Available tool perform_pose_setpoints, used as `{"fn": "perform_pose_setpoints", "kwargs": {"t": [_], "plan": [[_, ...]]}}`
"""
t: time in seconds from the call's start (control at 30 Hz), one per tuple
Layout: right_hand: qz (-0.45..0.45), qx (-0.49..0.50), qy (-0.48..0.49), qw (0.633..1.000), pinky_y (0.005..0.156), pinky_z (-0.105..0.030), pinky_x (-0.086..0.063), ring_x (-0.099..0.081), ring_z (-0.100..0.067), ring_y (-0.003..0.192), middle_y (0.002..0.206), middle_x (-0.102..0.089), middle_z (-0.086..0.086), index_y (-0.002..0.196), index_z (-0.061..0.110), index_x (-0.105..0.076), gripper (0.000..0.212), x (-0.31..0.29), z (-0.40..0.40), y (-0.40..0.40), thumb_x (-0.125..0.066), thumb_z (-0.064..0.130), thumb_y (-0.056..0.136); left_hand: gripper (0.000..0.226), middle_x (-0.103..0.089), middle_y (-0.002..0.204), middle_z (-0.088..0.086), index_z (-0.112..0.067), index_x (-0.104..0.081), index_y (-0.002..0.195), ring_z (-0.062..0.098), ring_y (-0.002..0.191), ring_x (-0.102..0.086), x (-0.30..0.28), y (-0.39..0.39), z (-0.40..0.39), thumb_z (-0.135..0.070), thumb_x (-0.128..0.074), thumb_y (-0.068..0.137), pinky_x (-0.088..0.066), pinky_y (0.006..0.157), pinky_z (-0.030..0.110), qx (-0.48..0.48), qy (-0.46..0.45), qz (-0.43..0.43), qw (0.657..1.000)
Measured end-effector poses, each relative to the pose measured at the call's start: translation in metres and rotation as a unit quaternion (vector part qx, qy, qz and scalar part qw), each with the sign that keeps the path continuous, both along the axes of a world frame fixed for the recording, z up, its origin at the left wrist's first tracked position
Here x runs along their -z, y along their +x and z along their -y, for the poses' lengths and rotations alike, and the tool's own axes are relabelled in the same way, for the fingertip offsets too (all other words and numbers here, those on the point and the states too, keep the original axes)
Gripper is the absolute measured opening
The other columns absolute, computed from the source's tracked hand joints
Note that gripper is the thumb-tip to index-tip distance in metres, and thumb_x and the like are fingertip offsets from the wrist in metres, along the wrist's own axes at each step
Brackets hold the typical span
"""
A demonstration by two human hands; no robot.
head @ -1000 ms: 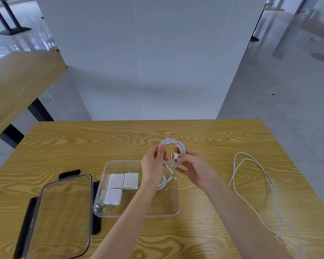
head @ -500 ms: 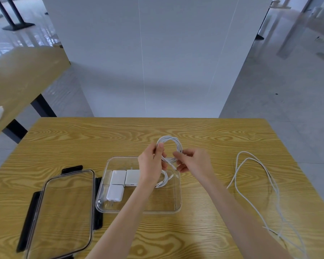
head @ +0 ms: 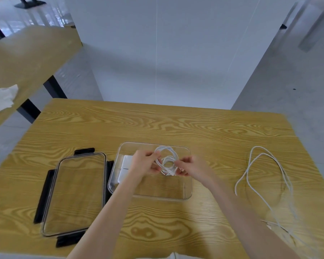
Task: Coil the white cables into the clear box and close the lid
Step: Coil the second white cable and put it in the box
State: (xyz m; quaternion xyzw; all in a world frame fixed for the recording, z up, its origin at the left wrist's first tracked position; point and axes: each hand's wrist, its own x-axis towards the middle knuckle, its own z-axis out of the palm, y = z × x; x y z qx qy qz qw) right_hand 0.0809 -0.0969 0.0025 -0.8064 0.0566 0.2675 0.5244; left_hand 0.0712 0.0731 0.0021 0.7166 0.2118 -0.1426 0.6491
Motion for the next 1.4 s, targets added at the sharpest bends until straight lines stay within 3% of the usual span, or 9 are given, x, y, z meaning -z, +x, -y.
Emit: {"fn": "perform_pose_setpoints", "kwargs": {"t": [0.13,0.2,0.37,0.5,0.67,0.97,1.07,1.2,1.4], "plan": [[0.005,-0.041,-0.084,0.996,0.058,-0.023,-0.051,-0.061,-0.007,0.050,0.063,-0.069,-0.004,0.075,0.003,-0.067,0.020,0.032,-0.025,-0.001,-0.064,0.020,0.085,0.014,-0.062,0.061,0.011,-0.001,-0.059,0.079,0.010,0.038,-0.062,0.021,-0.008,-0.026,-0.011,-0.057,0.089,-0.051,0.039,0.020,0.085,0.152,-0.058,0.983],[-0.006,-0.077,-0.124,0.989,0.061,-0.023,-0.051,-0.061,-0.007,0.054,0.060,-0.067,0.000,0.068,0.008,-0.065,0.021,0.046,-0.038,-0.002,-0.063,0.022,0.084,0.012,-0.070,0.069,0.018,0.003,-0.061,0.087,0.020,0.052,-0.070,0.036,-0.010,-0.035,-0.008,-0.056,0.088,-0.060,0.055,0.031,0.120,0.220,-0.086,0.964],[-0.029,-0.116,-0.148,0.982,0.058,-0.020,-0.046,-0.058,-0.009,0.057,0.068,-0.068,-0.004,0.082,0.001,-0.068,0.021,0.068,-0.057,-0.009,-0.066,0.022,0.084,0.022,-0.054,0.054,0.004,-0.008,-0.045,0.066,0.022,0.056,-0.062,0.060,-0.011,-0.046,-0.005,-0.051,0.087,-0.051,0.052,0.026,0.246,0.395,-0.100,0.880],[-0.044,-0.094,-0.140,0.985,0.053,-0.020,-0.041,-0.052,-0.008,0.049,0.056,-0.058,0.001,0.077,0.007,-0.063,0.013,0.078,-0.064,-0.011,-0.066,0.018,0.084,0.012,-0.046,0.062,0.003,-0.008,-0.047,0.075,0.025,0.073,-0.061,0.066,-0.011,-0.046,-0.004,-0.050,0.087,-0.049,0.060,0.029,0.276,0.457,-0.064,0.843],[-0.045,-0.067,-0.124,0.989,0.065,-0.033,-0.047,-0.056,-0.017,0.064,0.074,-0.063,-0.004,0.085,0.011,-0.058,0.011,0.082,-0.068,-0.012,-0.060,0.021,0.088,0.020,-0.059,0.098,0.011,-0.003,-0.059,0.106,0.024,0.075,-0.058,0.071,-0.014,-0.050,-0.007,-0.051,0.088,-0.043,0.060,0.028,0.269,0.450,-0.055,0.849],[-0.099,-0.074,-0.083,0.989,0.063,-0.016,-0.047,-0.061,-0.012,0.077,0.092,-0.064,-0.005,0.116,0.008,-0.056,0.032,0.073,-0.060,-0.013,-0.034,0.003,0.093,0.025,-0.065,0.107,0.010,-0.010,-0.064,0.103,0.028,0.093,-0.061,0.073,-0.015,-0.049,-0.008,-0.043,0.089,-0.049,0.067,0.032,0.250,0.427,-0.006,0.869],[-0.041,-0.055,-0.092,0.993,0.089,-0.029,-0.046,-0.058,-0.017,0.103,0.114,-0.062,-0.005,0.123,0.013,-0.054,0.031,0.068,-0.052,-0.011,-0.042,0.015,0.095,0.025,-0.067,0.105,0.008,-0.012,-0.062,0.107,0.027,0.091,-0.062,0.063,-0.014,-0.036,-0.019,-0.044,0.092,-0.051,0.071,0.035,0.239,0.401,0.018,0.884],[0.070,0.029,-0.026,0.997,0.092,-0.023,-0.039,-0.053,-0.013,0.116,0.126,-0.058,-0.001,0.135,0.018,-0.045,0.040,0.038,-0.036,-0.011,-0.046,0.021,0.095,0.045,-0.059,0.121,0.011,-0.013,-0.039,0.135,0.027,0.109,-0.055,0.041,-0.006,-0.001,-0.031,-0.046,0.094,-0.044,0.091,0.037,0.236,0.282,0.084,0.926],[0.206,0.167,-0.006,0.964,0.099,-0.023,-0.038,-0.049,-0.006,0.117,0.123,-0.055,0.004,0.136,0.017,-0.043,0.045,-0.001,0.043,-0.029,-0.051,0.011,0.092,0.055,-0.044,0.140,0.006,-0.023,-0.027,0.144,0.023,0.127,-0.043,0.019,0.001,0.078,-0.038,-0.045,0.094,-0.036,0.104,0.040,0.253,0.251,0.205,0.911]]}}
